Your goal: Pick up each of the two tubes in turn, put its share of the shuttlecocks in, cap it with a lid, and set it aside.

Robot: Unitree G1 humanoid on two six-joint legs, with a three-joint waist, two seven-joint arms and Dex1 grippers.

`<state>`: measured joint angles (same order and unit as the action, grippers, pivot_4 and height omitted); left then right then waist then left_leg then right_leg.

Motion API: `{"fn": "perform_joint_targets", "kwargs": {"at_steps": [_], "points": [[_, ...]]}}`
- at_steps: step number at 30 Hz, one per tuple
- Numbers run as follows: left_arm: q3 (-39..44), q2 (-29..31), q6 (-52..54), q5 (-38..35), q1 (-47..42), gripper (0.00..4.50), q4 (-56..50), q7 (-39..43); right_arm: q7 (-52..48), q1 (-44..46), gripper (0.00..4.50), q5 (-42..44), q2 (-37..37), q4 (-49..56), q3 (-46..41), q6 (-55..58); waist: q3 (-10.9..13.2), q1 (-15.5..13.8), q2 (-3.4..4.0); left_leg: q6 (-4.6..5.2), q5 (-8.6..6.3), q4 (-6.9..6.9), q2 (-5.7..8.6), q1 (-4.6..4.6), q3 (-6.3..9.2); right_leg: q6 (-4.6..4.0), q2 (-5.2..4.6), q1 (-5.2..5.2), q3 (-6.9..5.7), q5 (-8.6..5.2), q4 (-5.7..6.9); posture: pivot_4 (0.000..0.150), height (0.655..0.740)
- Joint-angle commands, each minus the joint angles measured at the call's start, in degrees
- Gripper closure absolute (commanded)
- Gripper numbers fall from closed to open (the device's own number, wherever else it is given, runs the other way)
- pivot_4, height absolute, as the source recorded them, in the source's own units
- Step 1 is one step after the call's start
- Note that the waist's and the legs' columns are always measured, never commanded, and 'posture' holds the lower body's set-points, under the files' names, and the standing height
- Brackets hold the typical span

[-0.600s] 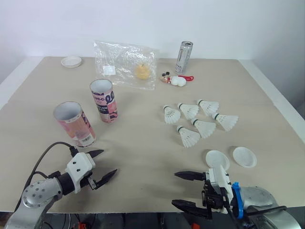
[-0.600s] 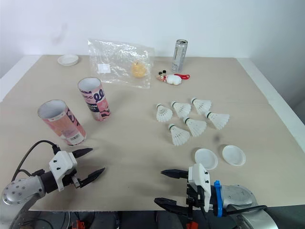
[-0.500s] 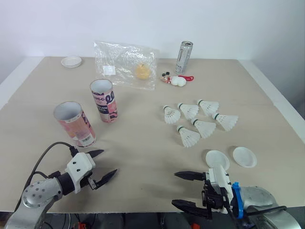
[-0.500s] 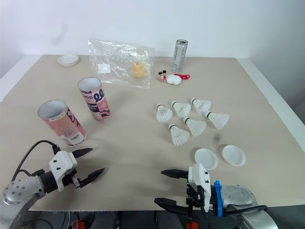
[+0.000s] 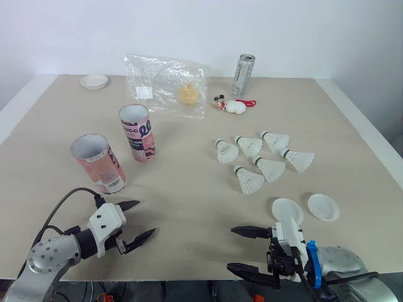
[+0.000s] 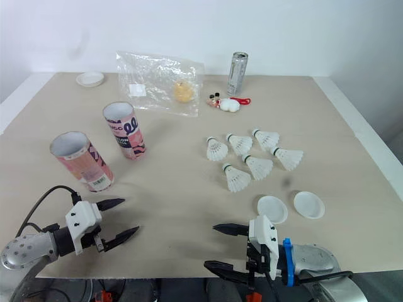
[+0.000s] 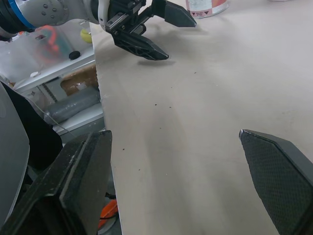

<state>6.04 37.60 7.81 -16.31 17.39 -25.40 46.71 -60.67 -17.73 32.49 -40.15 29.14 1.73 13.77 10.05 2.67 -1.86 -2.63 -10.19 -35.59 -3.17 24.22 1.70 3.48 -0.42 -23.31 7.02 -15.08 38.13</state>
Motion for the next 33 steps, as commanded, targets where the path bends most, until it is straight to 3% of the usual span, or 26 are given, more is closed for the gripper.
{"fn": "perform_joint_targets", "kwargs": {"at_steps": [1,7,19,25,29,33], "points": [[0.37,0.49,-0.88,-0.05,-0.21,0.0,-1.0,0.35,0.0,-0.47,0.04,0.74,0.17,1.88,-1.33,-1.0,0.0,0.0,0.0,0.0,0.0,0.0,0.0,0.0,0.0,0.0,0.0,0.0,0.0,0.0,0.0,0.15,0.74],[1.95,-1.56,0.67,-1.63,-0.49,0.0,-1.47,-2.28,1.54,2.67,0.04,1.52,0.65,0.87,-2.53,-0.22,0.0,0.0,0.0,0.0,0.0,-0.01,0.0,0.0,0.0,0.0,0.0,0.0,0.0,0.0,0.0,0.15,0.74],[6.24,-13.21,3.15,-1.69,6.27,0.0,-8.85,-17.38,8.16,24.08,0.04,8.45,4.83,1.2,1.08,12.88,0.0,0.06,-0.01,0.0,0.0,-0.01,-0.06,0.0,-0.03,0.0,0.07,0.0,0.01,0.05,0.0,0.15,0.74],[8.08,-22.16,4.85,-1.0,10.37,0.0,-12.27,-28.42,8.72,37.27,0.04,6.37,10.99,-4.2,7.55,15.94,-0.01,0.29,-0.09,0.0,0.0,-0.07,-0.07,0.0,-0.03,0.0,0.1,0.01,0.03,0.12,0.0,0.15,0.74],[8.54,-24.42,6.0,-0.41,5.3,0.0,-7.75,-32.4,4.83,45.14,0.04,-2.19,14.48,-15.12,13.99,10.02,-0.04,0.0,-0.12,0.01,0.01,-0.07,-0.12,0.02,0.01,-0.04,0.17,-0.01,-0.01,0.16,0.0,0.15,0.74],[7.69,-24.76,7.68,-1.39,0.97,0.0,-5.04,-33.17,2.92,47.65,0.04,-5.76,15.87,-21.9,15.02,5.87,-0.06,0.09,-0.16,0.06,0.05,-0.13,-0.12,0.03,0.02,-0.03,0.21,0.01,-0.01,0.24,0.0,0.15,0.74]]}}
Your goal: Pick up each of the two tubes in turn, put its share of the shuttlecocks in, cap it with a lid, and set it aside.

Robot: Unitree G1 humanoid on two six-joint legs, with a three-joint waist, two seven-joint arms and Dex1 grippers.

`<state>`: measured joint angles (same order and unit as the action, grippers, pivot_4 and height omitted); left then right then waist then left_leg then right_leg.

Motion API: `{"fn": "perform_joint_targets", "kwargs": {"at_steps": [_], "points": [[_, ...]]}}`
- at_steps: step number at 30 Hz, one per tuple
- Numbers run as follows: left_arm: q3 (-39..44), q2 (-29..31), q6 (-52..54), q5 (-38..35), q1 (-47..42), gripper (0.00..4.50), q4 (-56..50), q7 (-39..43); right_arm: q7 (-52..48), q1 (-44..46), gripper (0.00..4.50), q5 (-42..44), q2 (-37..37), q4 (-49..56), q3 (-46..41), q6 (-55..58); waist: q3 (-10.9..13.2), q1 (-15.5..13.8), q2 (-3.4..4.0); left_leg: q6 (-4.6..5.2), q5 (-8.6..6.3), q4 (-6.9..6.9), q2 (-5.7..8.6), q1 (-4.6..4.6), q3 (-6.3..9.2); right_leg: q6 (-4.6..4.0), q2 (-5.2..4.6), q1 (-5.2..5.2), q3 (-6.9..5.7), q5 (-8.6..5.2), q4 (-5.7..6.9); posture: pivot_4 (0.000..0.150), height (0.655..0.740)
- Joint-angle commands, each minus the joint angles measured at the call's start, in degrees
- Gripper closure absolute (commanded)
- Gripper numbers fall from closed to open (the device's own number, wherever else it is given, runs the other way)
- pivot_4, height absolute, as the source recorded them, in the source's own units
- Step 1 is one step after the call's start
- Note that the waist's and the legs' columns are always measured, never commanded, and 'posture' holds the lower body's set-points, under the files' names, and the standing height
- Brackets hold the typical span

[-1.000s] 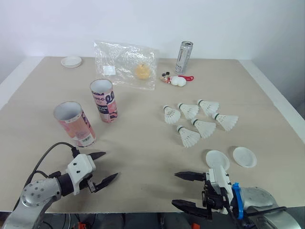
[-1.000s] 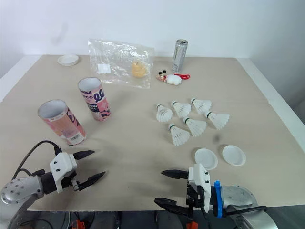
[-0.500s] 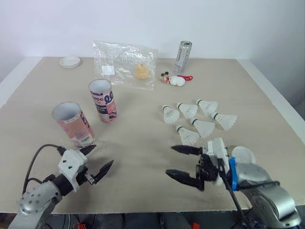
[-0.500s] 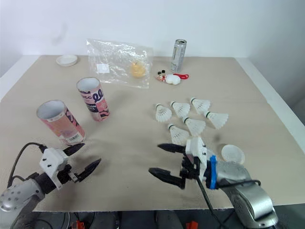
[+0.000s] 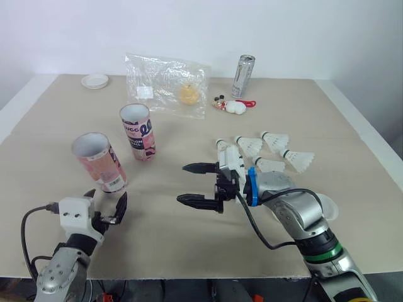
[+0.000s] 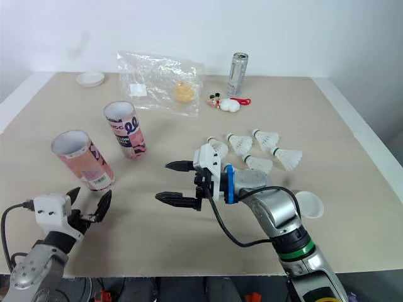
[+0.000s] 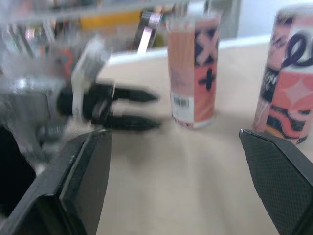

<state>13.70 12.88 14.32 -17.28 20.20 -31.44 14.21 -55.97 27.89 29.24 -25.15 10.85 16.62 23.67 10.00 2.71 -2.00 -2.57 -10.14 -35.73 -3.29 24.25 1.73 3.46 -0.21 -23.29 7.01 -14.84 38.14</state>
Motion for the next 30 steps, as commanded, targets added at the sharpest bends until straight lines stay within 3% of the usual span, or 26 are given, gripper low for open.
{"fn": "perform_joint_targets", "kwargs": {"at_steps": [1,15,30], "points": [[-0.18,-0.13,1.54,-0.68,-2.84,0.0,1.86,-0.68,-2.75,2.82,0.04,-3.66,1.24,-5.39,0.31,-5.65,-0.01,0.06,-0.01,0.0,0.0,0.01,0.0,0.0,-0.09,0.03,-0.03,0.01,0.04,-0.01,-0.02,0.15,0.74],[2.44,0.87,-0.15,-0.53,-9.47,0.0,9.79,-1.05,-6.16,4.86,0.04,-8.3,4.55,-10.74,0.47,-10.59,0.0,0.08,0.0,0.0,0.0,0.1,-0.06,0.0,-0.01,0.01,0.08,-0.04,0.01,0.04,0.02,0.15,0.74],[0.43,8.79,-7.24,0.67,-21.09,0.0,27.93,9.35,-6.24,5.12,0.04,-9.69,4.81,-10.72,-0.76,-10.47,0.01,0.05,0.02,-0.01,0.02,0.19,-0.05,-0.01,-0.01,0.2,0.07,-0.05,0.0,0.16,0.01,0.15,0.74]]}}
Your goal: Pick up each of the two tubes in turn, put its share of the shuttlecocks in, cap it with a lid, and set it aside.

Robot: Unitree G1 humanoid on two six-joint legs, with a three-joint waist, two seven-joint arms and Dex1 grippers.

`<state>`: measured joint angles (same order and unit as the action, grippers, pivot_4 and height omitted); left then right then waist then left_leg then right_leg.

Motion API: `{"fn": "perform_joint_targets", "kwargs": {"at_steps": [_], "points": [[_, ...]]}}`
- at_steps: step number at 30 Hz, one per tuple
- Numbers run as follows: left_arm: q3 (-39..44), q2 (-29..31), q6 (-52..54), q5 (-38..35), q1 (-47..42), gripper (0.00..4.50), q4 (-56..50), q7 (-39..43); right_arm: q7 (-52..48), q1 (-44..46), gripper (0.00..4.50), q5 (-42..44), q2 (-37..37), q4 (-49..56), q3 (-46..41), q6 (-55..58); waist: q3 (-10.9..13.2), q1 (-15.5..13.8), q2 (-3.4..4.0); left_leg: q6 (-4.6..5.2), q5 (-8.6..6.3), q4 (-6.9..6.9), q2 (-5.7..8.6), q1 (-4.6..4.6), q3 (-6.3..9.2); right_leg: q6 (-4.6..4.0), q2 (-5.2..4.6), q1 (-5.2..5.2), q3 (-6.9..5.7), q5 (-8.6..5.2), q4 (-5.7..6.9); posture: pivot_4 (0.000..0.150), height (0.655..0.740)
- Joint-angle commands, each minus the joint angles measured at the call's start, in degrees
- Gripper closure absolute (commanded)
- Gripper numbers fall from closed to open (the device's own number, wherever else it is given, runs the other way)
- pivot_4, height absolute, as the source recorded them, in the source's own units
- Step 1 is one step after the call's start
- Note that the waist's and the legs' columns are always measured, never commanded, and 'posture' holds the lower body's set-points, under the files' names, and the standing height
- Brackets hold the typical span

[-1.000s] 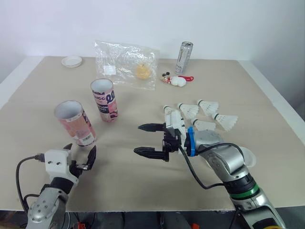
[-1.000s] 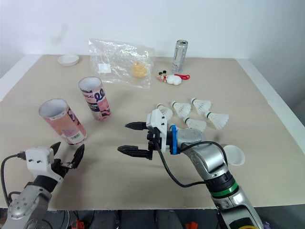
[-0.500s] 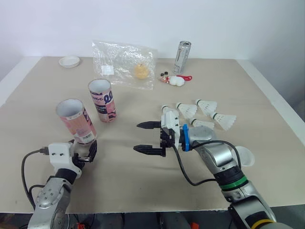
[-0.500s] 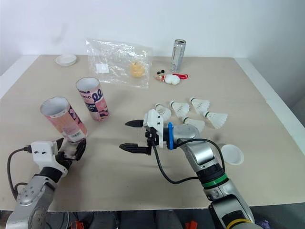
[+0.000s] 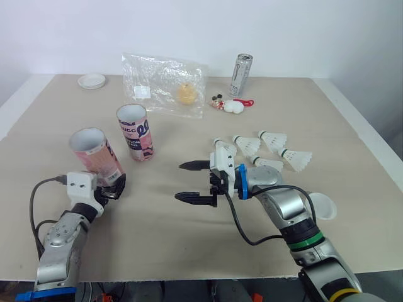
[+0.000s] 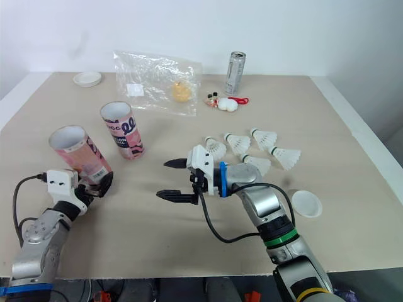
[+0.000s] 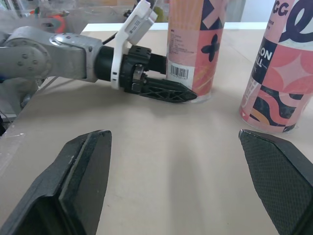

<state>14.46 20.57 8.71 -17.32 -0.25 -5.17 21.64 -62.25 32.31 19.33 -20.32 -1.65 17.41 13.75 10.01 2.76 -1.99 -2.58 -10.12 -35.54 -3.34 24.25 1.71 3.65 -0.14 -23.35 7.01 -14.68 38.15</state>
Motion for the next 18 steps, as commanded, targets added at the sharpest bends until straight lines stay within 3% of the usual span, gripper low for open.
{"fn": "perform_joint_targets", "kwargs": {"at_steps": [1,18], "points": [[-0.46,1.51,-2.05,0.76,-1.09,0.0,2.73,2.61,0.11,0.56,0.04,0.24,-0.07,2.01,-1.57,-0.49,0.0,0.0,0.01,0.0,0.0,0.0,0.0,0.0,0.01,0.0,0.0,0.0,0.0,0.0,0.0,0.15,0.74],[-0.06,4.03,-5.02,-0.62,-7.91,0.0,14.51,9.18,0.75,-0.06,0.04,0.53,-1.35,3.95,-2.13,0.09,-0.02,-0.01,0.12,0.05,0.1,0.0,0.0,-0.04,0.01,-0.18,0.0,0.02,-0.01,-0.01,0.01,0.15,0.74]]}}
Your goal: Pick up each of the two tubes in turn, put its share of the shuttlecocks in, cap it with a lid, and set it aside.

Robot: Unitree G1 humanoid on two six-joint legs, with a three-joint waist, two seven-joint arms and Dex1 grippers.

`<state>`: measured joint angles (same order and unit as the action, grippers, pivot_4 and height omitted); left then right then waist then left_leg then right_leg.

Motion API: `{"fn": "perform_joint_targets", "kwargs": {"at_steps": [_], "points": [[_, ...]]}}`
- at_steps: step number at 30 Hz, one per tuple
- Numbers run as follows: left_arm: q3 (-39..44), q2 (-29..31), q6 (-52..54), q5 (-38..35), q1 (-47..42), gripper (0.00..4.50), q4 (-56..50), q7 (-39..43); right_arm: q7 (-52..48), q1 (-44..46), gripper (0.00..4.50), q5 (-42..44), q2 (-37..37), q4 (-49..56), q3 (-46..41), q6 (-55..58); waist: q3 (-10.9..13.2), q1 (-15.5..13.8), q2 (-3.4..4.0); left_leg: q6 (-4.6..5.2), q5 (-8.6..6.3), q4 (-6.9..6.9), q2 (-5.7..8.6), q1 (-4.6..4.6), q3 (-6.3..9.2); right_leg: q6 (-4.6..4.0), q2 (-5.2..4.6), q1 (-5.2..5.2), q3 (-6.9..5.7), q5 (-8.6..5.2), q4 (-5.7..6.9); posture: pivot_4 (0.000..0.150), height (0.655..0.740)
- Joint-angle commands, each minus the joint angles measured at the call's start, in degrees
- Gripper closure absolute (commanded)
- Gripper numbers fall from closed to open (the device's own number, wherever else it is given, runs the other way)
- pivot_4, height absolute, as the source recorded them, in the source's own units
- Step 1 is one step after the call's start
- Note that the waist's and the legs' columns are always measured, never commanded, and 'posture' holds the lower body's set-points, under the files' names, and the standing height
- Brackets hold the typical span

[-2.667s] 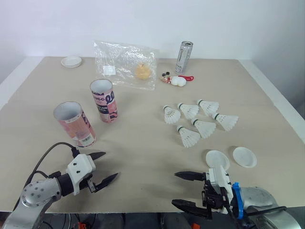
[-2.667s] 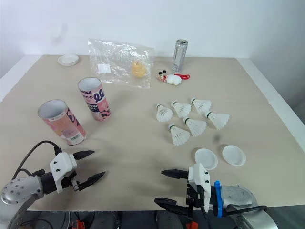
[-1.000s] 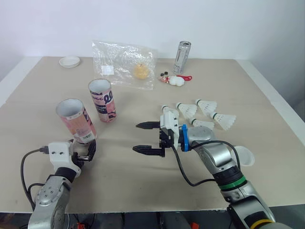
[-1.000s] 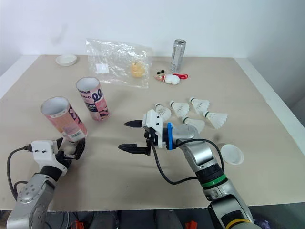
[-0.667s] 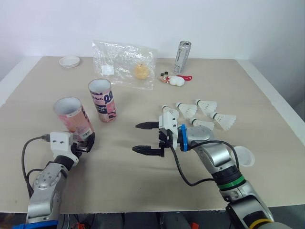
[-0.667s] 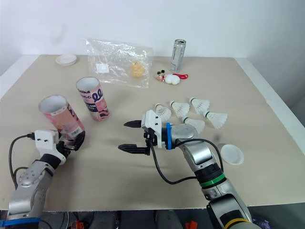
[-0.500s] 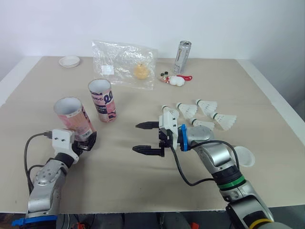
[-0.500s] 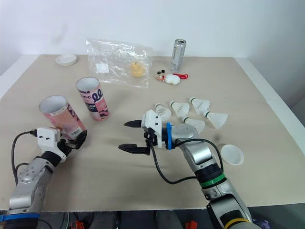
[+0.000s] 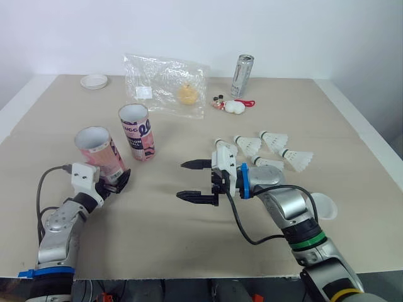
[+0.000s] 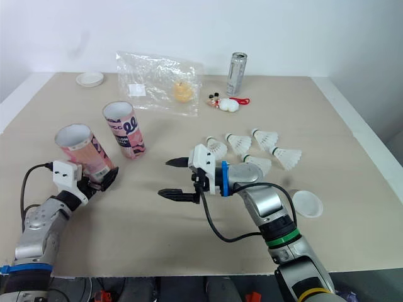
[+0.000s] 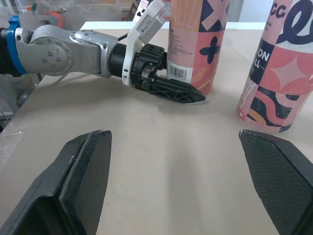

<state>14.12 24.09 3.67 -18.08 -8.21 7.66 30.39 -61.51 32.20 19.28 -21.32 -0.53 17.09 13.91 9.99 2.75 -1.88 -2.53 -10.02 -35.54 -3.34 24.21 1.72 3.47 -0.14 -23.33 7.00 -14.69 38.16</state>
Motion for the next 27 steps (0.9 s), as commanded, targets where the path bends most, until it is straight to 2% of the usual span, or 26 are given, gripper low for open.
{"fn": "perform_joint_targets", "kwargs": {"at_steps": [1,9,10,13,22,27], "points": [[-0.07,0.57,0.06,0.03,-0.2,0.0,1.78,1.12,0.13,-0.05,0.04,0.6,-0.38,2.97,-1.77,0.03,0.0,0.0,0.02,0.0,0.0,0.0,0.0,0.0,0.0,0.0,0.0,0.0,0.0,0.0,0.0,0.15,0.74],[-1.0,0.55,1.7,-0.64,-0.45,0.0,1.14,3.68,0.72,-0.67,0.04,0.62,-0.51,3.9,-1.82,0.45,0.01,-0.04,0.04,0.0,0.0,0.0,0.01,0.01,-0.01,0.02,-0.01,0.0,0.01,-0.02,-0.01,0.15,0.74],[-1.07,0.72,1.85,-0.66,-0.35,0.51,1.03,3.99,0.84,-0.72,0.0,0.61,-0.43,3.97,-1.84,0.44,0.02,-0.04,0.05,-0.01,0.0,0.01,0.01,0.01,0.0,0.02,-0.02,0.0,0.0,-0.02,-0.01,0.15,0.74],[-0.1,1.1,2.08,-1.11,-0.22,1.37,0.33,3.78,1.36,-1.07,0.0,1.1,0.16,4.35,-2.07,0.5,0.02,-0.03,0.06,-0.01,0.0,0.02,0.01,0.01,0.0,0.02,-0.01,0.0,0.0,-0.03,-0.01,0.15,0.74],[-0.19,2.67,2.03,-0.98,2.03,1.37,-3.72,4.94,2.45,-2.96,0.0,3.55,1.4,6.57,-3.39,2.05,0.03,0.0,0.06,-0.03,-0.02,0.12,0.0,0.02,0.0,0.19,-0.01,-0.04,0.0,-0.01,-0.01,0.15,0.74],[-2.09,8.4,-0.21,0.63,6.54,1.37,-11.17,11.04,6.75,-7.3,0.0,7.46,-0.21,14.83,-7.99,6.87,0.03,-0.04,0.07,-0.14,-0.09,0.2,-0.01,0.06,0.01,0.15,-0.02,-0.1,0.0,-0.18,-0.01,0.15,0.74]]}}
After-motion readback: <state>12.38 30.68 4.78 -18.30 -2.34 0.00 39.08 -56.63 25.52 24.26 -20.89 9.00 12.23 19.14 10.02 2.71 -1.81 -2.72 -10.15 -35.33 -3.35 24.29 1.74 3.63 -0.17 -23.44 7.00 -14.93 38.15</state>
